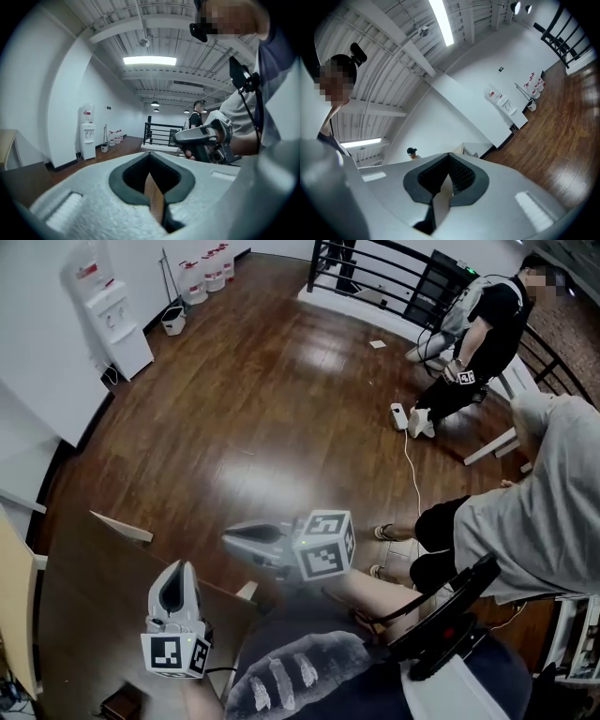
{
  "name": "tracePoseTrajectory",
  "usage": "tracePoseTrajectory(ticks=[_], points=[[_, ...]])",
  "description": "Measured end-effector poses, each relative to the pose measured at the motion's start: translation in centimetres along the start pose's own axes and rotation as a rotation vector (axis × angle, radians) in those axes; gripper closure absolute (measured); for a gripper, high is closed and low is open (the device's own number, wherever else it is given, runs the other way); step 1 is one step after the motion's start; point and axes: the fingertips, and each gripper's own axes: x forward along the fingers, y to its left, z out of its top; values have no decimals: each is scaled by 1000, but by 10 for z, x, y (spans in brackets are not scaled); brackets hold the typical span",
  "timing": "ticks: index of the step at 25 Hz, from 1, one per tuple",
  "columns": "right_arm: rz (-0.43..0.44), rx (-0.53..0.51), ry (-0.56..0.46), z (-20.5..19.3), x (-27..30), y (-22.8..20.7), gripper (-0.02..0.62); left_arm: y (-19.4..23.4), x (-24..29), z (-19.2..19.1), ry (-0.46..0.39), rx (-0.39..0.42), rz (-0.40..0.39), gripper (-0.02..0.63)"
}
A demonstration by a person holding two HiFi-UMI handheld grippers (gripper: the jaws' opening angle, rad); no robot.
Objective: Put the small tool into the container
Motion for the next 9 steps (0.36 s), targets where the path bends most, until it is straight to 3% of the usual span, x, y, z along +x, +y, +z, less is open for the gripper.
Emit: tracePoseTrajectory(ticks=[9], points=[[78, 26, -8, 9, -24, -9, 597, -25, 18, -4, 22, 23, 41, 607]])
